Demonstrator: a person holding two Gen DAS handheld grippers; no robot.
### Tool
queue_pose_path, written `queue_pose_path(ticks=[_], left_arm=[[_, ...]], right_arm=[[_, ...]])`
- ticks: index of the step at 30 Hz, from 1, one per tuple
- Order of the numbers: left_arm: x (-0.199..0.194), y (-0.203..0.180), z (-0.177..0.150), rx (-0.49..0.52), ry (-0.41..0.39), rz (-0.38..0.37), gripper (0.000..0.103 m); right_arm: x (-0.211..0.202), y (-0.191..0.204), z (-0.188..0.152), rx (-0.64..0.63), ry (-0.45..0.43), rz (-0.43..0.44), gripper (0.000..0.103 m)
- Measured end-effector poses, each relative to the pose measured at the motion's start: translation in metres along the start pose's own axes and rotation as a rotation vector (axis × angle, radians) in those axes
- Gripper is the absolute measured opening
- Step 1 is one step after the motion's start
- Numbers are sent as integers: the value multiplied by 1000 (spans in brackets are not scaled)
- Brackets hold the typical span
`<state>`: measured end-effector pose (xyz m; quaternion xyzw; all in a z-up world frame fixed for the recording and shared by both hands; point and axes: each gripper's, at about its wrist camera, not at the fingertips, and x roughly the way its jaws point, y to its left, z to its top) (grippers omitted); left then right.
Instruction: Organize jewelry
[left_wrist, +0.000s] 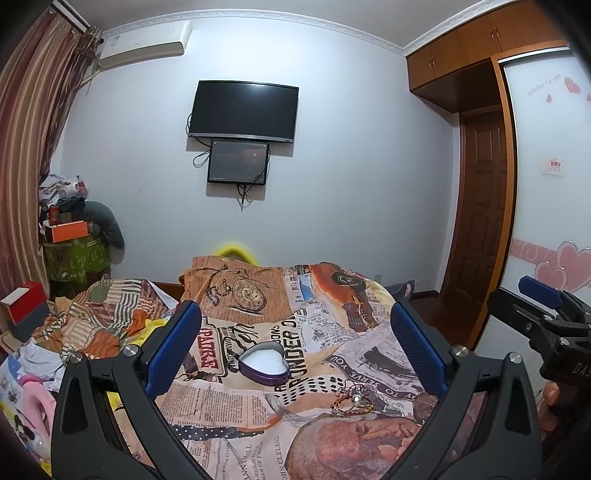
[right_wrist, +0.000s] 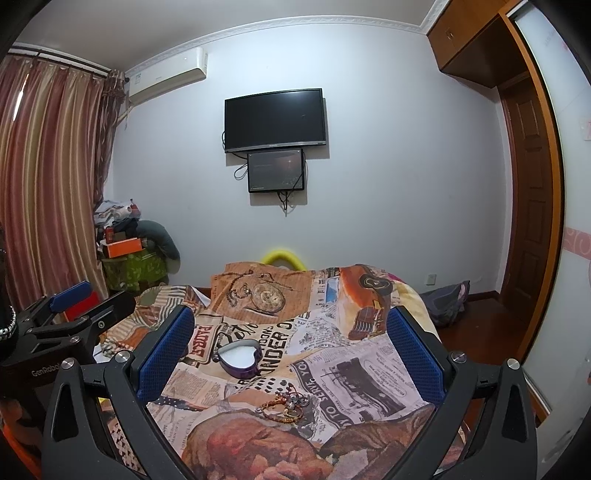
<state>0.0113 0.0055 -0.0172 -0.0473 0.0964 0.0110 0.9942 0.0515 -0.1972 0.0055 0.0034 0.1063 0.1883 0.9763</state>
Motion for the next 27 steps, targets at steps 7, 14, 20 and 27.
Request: queue_pose_path(ticks=[7, 14, 20, 27], left_arm=[[0, 2, 1, -2, 6, 1, 103], [-1, 0, 5, 4, 6, -9, 103], [-1, -4, 6, 12, 1, -9, 103], [-2, -3, 9, 6, 2, -18, 103]], right_arm=[[1, -2, -1, 1, 4, 3, 103], [2, -2, -1, 0, 3, 5, 103], [2, -1, -3, -1, 3, 8, 103], [4, -1, -3, 3, 4, 7, 103]])
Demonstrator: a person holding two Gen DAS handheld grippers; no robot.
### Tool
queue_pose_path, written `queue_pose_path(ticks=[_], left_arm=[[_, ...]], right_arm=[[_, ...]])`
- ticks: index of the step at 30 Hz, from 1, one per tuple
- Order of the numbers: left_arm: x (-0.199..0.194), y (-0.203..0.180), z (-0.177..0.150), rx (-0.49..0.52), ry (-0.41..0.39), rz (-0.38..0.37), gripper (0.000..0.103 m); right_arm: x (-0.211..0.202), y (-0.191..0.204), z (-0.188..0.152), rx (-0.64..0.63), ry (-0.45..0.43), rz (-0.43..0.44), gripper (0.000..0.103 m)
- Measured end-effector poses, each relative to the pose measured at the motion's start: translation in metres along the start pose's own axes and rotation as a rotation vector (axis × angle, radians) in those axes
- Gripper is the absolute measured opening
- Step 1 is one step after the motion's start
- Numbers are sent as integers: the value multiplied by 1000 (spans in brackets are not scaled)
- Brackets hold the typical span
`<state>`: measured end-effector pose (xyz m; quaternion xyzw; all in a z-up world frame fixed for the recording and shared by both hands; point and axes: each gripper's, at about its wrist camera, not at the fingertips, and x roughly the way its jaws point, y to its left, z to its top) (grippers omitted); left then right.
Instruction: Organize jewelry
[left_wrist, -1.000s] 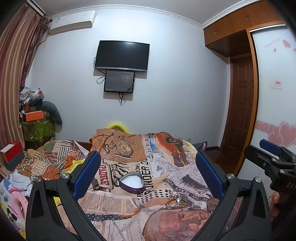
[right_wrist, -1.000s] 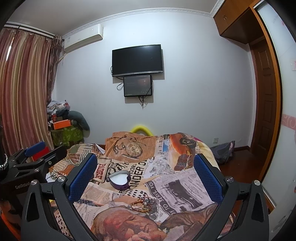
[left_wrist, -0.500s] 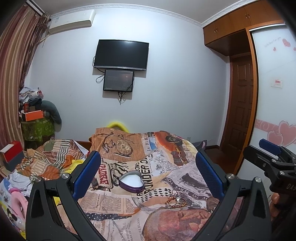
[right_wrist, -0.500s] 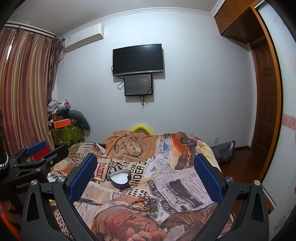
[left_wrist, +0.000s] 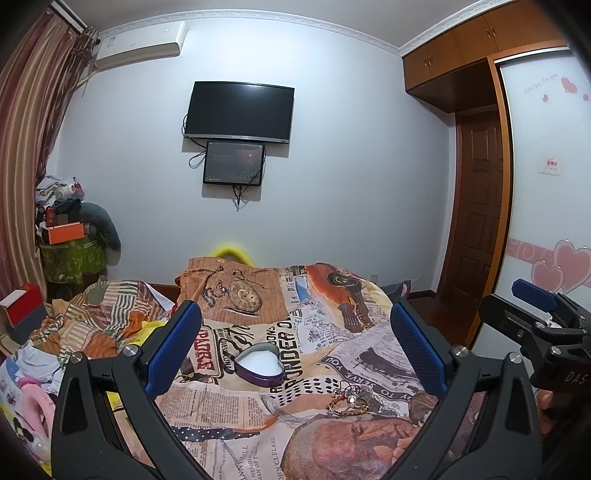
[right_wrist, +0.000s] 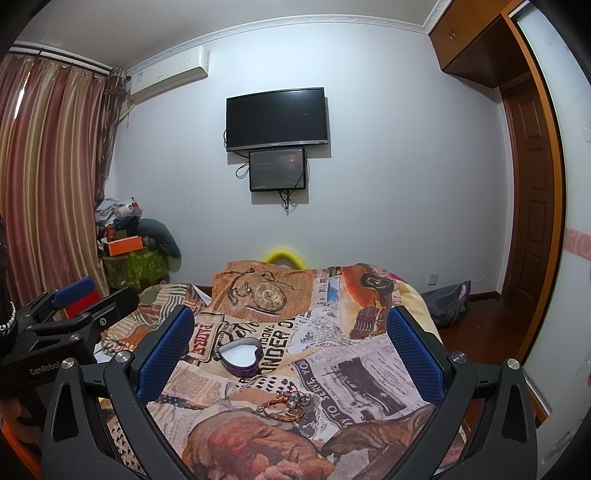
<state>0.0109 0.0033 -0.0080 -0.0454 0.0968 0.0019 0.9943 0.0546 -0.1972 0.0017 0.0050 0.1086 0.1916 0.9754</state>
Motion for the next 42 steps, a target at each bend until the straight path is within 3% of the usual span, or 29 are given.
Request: queue_pose_path(ticks=[14, 24, 35, 38, 42], left_arm=[[7, -2, -1, 12, 8, -4, 103], [37, -3, -13, 29, 68, 16, 103], [109, 7, -59, 61, 262, 111, 103], [130, 8, -75, 68, 330, 85, 100], [156, 13, -96, 36, 433, 23, 95]], right_arm=[[10, -4, -4, 1, 25, 6, 103], [35, -14, -20, 6, 113, -17, 103], [90, -46, -65, -24, 329, -87, 103], [104, -54, -78, -26, 387, -90, 103], [118, -63, -89, -18, 461, -67, 89]])
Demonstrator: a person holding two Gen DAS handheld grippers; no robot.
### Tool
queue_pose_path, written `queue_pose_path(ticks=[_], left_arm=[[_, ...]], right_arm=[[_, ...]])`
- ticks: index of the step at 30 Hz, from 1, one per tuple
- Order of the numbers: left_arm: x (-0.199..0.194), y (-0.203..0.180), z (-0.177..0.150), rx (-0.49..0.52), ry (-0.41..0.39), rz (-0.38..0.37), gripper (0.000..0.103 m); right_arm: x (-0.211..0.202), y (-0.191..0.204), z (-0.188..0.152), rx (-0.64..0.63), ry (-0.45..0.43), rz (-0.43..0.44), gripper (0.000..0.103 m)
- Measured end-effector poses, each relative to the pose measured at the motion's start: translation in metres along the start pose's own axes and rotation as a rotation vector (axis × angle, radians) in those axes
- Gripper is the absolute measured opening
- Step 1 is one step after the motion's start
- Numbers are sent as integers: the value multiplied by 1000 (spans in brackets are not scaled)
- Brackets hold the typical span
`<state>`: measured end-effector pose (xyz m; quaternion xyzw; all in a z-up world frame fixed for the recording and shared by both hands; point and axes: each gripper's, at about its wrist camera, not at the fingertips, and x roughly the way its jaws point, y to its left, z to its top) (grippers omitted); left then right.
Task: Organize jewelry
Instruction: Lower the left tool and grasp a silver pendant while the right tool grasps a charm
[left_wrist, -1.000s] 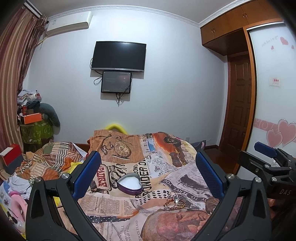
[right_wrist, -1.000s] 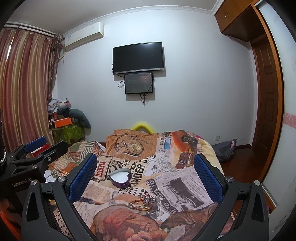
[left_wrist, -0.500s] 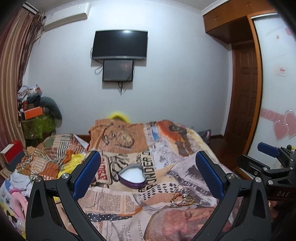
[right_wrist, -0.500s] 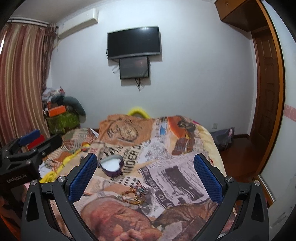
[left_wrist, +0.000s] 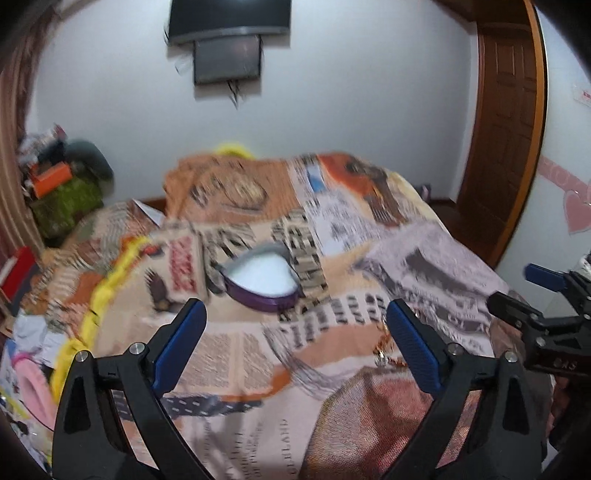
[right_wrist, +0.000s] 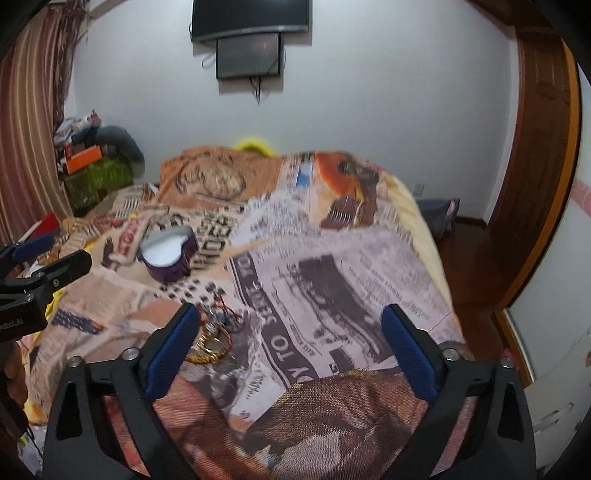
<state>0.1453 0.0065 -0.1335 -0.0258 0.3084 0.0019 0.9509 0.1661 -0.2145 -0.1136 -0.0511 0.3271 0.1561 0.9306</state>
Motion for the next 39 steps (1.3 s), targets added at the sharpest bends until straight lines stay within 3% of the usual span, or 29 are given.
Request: queue_pose_path(ticks=[7, 14, 17, 20, 22, 24, 27, 39], left_arm=[[35, -9, -17, 13, 130, -84, 83], [47, -20, -27, -9, 221, -220, 57], [48, -27, -28, -2, 236, -265, 46], [51, -35, -31, 29, 243, -260, 32], [51, -37, -32, 40, 243, -257, 30], [51, -38, -32, 46, 244, -273, 19], [52, -39, -33, 46, 249, -299, 12], [50, -36, -31, 15, 217, -346, 9]], right_arm=[[22, -11, -7, 11, 82, 82, 68], [29, -8, -9, 25, 113, 175, 54], [31, -5, -7, 29, 119, 215, 49], [35, -1, -5, 15, 129, 245, 40], [37, 3, -4, 8, 139, 272, 33], [40, 8, -3, -12, 151, 295, 29], [44, 16, 1, -42, 164, 312, 21], [69, 36, 6, -98, 242, 326, 17]])
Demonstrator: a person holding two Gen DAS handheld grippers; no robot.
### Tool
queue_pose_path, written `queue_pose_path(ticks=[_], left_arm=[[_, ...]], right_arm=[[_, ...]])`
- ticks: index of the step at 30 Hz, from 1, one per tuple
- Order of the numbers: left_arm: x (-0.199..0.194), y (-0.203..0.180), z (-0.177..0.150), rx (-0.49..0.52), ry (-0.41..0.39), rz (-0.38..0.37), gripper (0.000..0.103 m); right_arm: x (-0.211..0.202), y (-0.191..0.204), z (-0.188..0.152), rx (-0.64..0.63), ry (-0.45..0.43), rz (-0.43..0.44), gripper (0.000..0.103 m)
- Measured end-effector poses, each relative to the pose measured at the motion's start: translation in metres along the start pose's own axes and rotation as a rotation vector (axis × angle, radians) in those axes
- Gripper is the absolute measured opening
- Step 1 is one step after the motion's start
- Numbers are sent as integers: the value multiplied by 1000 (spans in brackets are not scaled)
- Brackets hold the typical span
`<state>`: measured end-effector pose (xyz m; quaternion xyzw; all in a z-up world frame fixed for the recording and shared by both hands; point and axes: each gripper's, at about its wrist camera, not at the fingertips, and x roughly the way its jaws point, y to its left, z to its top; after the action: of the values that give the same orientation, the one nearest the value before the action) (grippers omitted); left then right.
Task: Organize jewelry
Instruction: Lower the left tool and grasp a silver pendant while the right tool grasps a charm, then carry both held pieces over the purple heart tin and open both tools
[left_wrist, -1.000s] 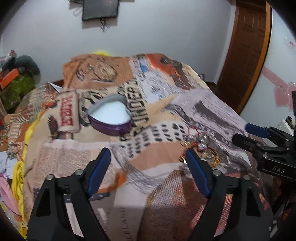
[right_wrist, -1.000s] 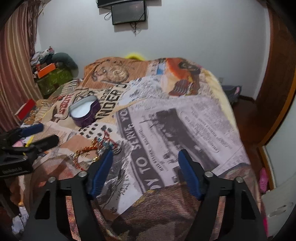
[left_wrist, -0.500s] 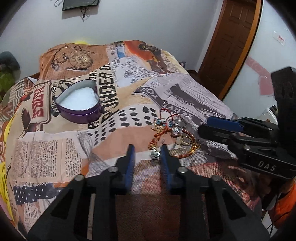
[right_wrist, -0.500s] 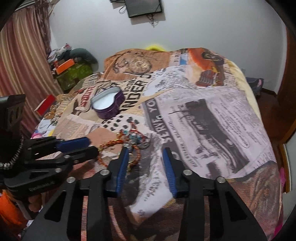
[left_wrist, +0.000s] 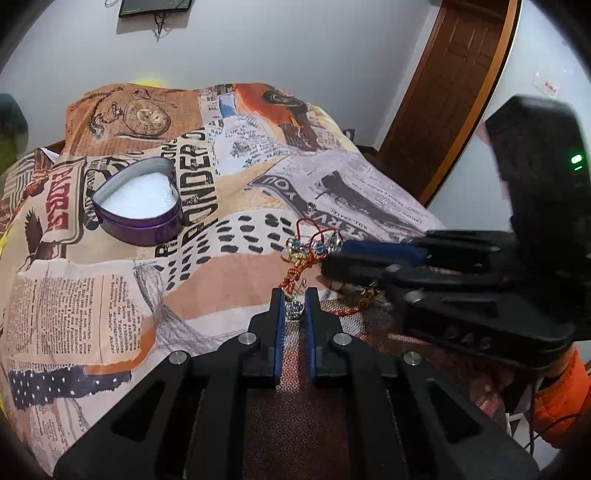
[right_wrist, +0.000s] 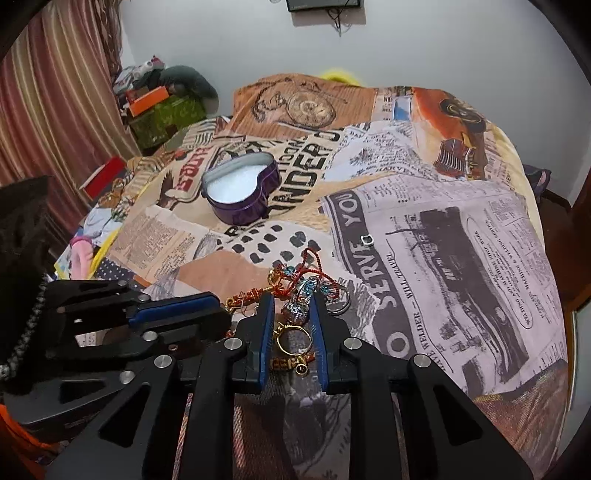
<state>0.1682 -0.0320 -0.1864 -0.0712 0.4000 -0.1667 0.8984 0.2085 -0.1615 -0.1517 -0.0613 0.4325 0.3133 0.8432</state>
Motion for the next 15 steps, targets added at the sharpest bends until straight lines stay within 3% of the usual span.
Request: queue_pose_path(ticks=[8, 15], left_arm=[[-14, -4, 9, 29, -52, 3, 9], [-29, -2, 17, 28, -91, 26, 9]], right_arm=[[4, -7, 0, 54, 12, 21, 15], [-14, -4, 4, 58, -45, 5, 15]])
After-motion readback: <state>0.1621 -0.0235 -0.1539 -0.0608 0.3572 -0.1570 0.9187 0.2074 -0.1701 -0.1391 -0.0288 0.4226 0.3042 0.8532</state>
